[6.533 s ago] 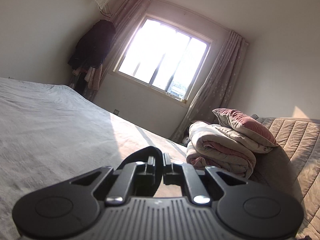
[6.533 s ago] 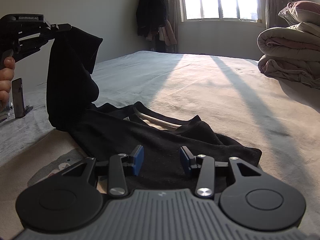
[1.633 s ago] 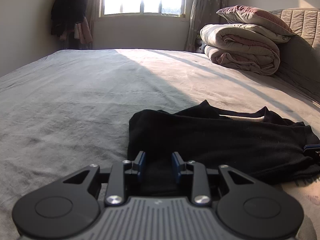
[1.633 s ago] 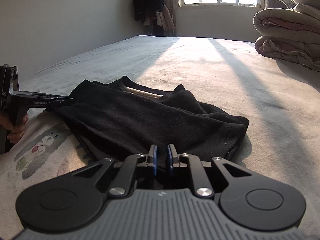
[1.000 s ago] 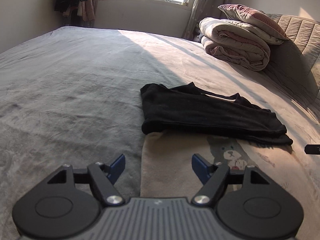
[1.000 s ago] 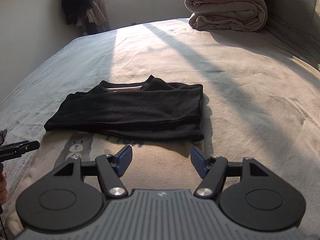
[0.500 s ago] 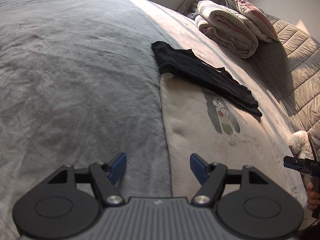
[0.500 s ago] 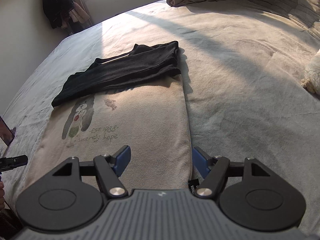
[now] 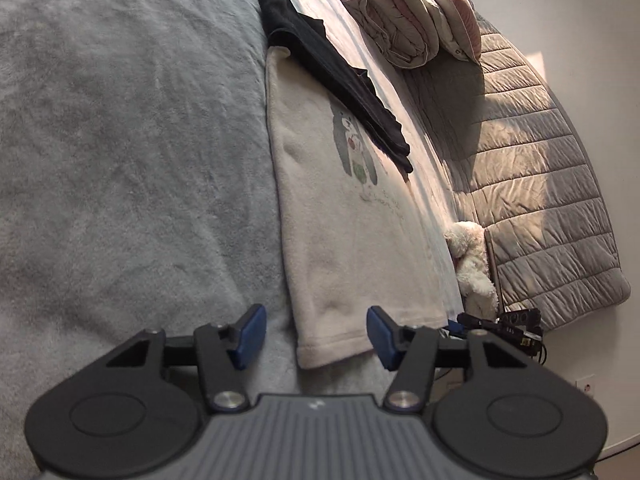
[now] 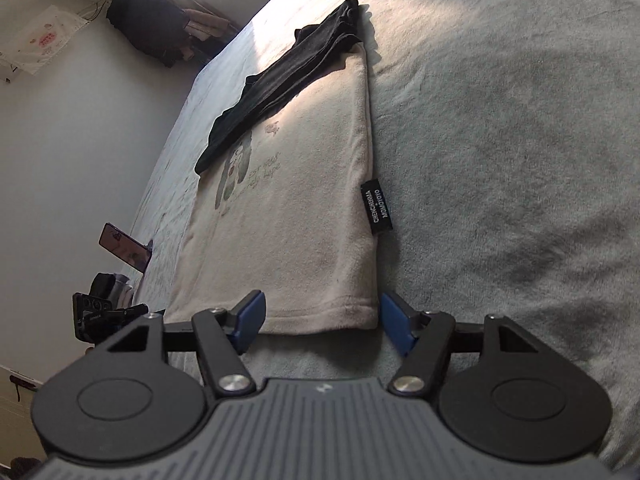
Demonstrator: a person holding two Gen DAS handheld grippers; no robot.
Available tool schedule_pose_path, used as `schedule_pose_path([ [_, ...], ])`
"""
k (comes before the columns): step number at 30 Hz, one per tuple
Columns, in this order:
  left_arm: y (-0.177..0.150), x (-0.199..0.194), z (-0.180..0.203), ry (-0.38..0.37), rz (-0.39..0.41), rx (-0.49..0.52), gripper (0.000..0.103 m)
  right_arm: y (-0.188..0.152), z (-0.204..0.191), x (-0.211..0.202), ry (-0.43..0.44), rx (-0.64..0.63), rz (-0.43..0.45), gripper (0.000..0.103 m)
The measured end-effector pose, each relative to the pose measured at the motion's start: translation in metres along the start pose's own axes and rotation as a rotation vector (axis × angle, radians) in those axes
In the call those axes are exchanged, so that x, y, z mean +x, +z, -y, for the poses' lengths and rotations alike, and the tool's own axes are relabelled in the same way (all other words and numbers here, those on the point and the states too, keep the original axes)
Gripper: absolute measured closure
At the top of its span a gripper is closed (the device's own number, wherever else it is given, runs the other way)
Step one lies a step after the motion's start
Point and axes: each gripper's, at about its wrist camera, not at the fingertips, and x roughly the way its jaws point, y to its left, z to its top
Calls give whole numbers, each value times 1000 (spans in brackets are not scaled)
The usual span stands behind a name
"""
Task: Fold clothes
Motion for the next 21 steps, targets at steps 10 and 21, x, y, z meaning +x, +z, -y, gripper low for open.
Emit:
schedule_pose_path([
  [10, 0, 25, 6, -43, -60, 16, 66, 9, 5, 12, 55, 47, -25, 48],
  [21, -2, 21, 5, 2, -23, 18, 95, 13, -3, 21, 36, 36, -48, 83],
])
